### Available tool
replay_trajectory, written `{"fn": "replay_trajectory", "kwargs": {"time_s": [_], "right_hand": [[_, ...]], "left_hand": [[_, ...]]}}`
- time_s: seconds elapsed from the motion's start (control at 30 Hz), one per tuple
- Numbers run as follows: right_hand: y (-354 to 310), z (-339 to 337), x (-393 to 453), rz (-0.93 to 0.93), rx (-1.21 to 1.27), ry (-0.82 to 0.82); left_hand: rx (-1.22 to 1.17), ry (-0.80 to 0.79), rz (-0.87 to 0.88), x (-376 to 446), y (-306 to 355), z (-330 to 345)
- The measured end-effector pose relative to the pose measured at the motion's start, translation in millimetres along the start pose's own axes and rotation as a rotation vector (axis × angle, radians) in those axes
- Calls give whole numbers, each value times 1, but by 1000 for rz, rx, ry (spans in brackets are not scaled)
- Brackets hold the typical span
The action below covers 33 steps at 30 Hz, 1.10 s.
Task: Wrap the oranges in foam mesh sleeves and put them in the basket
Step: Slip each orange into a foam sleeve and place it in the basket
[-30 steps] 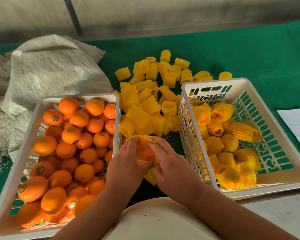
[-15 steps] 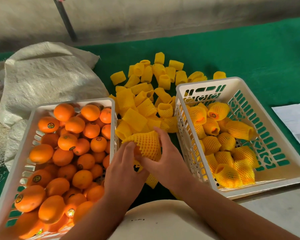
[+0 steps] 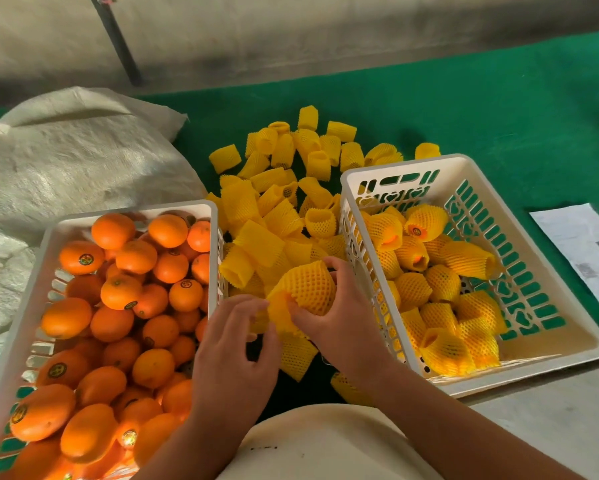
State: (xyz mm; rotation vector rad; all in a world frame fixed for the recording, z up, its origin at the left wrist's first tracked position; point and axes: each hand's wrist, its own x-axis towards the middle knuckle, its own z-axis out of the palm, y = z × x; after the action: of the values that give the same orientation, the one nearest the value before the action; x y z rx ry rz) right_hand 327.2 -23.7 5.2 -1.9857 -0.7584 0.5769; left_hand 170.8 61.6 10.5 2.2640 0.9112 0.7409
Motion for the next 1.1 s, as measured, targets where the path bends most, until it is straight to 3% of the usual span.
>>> {"fn": "replay_trajectory", "kwargs": {"time_s": [0.07,0.17,0.23,0.33,0.43,0.53,0.63,0.7,0.83,1.0,1.1], "right_hand": [[6,-8,1,-31,-41,-54],[10,-9,-2,-113,-90,-166],[9,-8,-4,-145,-82,-245],[10,-13,-4,-130,-27,-383],[11,-20,-5,23,165,-441],[14,-24,-2,168,408,-360],[20,-32,5,230,442,-247],[26,-43,11,248,477,-198],[48,-81,36,324,590,12],[110,-132,79,391,300,334],[153,-147,101,463,29,384]], "left_hand": [[-204,-50,-247,10,-1,-4],[-764,-465,-817,31,6,-1],[-950,-612,-901,36,4,2],[-964,-518,-859,36,3,5],[-1006,-447,-801,36,5,9],[-909,-473,-734,36,11,14],[-729,-595,-663,37,7,13],[-525,-656,-496,38,-5,9],[362,-508,-55,22,-49,6],[640,-600,141,-7,-92,8],[622,-568,124,-8,-95,15]]}}
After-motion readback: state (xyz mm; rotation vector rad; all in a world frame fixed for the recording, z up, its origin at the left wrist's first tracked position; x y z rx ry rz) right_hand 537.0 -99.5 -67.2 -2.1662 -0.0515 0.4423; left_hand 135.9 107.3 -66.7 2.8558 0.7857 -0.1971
